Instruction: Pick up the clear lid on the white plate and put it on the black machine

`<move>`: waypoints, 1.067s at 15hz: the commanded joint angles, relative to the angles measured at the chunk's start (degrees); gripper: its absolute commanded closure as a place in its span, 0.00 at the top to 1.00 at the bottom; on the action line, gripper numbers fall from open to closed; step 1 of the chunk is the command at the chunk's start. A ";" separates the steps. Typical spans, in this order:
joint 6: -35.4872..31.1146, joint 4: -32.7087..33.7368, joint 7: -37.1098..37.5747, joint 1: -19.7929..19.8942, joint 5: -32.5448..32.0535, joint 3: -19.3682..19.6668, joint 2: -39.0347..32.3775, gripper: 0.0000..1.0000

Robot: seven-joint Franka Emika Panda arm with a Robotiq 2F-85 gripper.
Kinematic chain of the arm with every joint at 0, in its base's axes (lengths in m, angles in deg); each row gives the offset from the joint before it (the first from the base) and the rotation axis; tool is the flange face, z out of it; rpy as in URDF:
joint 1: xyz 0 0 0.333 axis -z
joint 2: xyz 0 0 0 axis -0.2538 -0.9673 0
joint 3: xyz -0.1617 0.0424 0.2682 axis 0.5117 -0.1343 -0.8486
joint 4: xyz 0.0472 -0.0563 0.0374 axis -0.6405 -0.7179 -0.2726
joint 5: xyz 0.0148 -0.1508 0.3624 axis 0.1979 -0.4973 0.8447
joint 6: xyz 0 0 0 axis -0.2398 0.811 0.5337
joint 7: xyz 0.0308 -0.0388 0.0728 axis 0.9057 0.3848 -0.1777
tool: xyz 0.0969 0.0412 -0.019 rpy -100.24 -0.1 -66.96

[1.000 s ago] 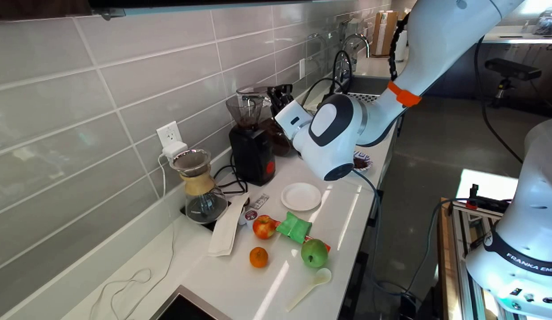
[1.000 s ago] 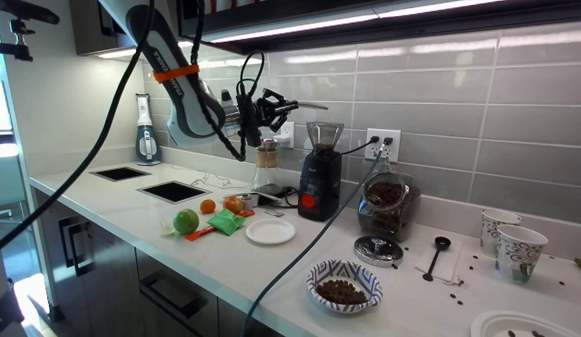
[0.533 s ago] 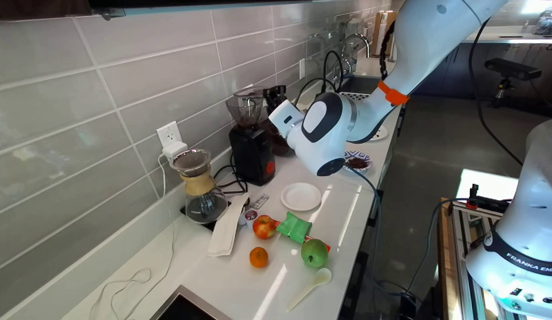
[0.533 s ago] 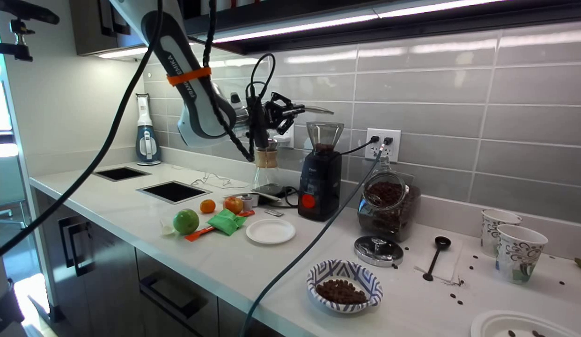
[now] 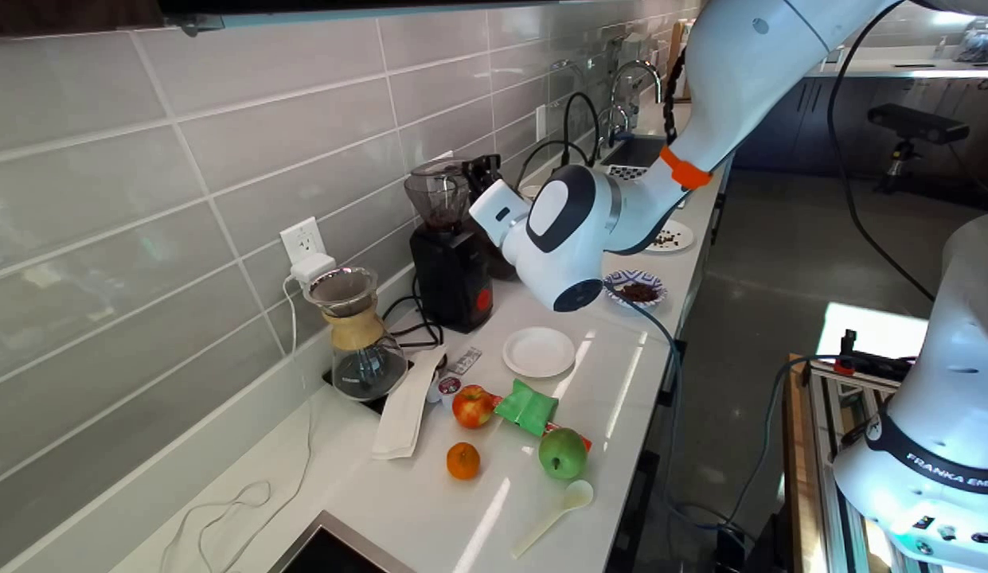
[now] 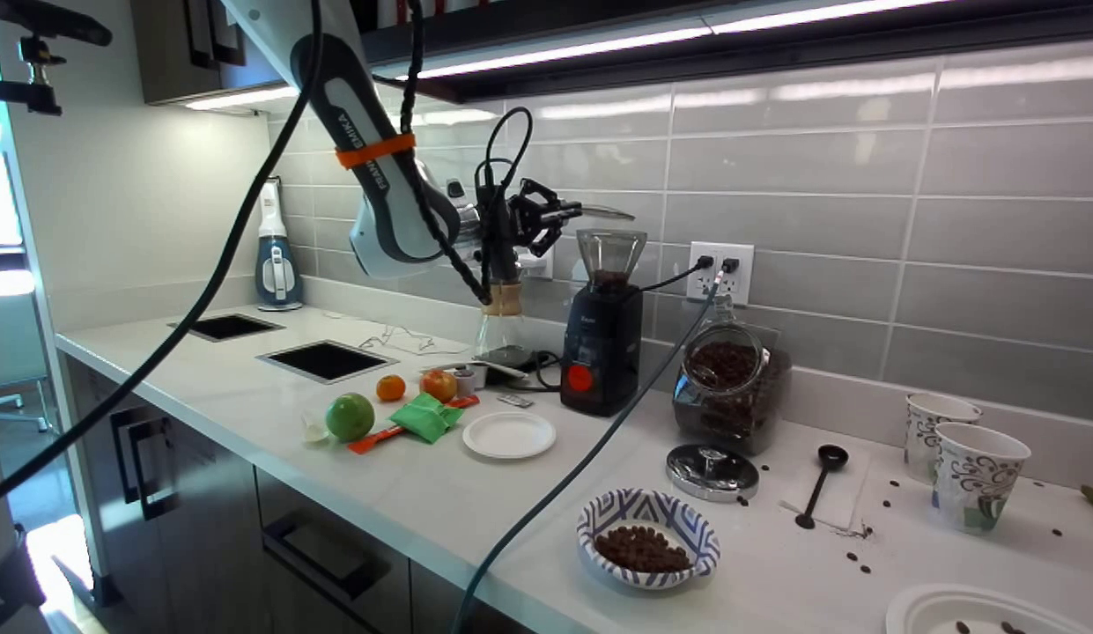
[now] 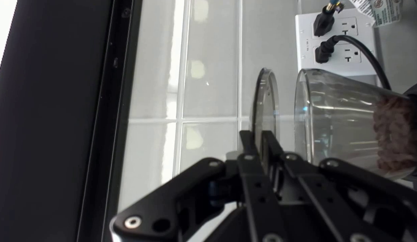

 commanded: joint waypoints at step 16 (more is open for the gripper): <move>0.41 5.52 -0.92 1.17 -2.53 0.03 -7.04 0.03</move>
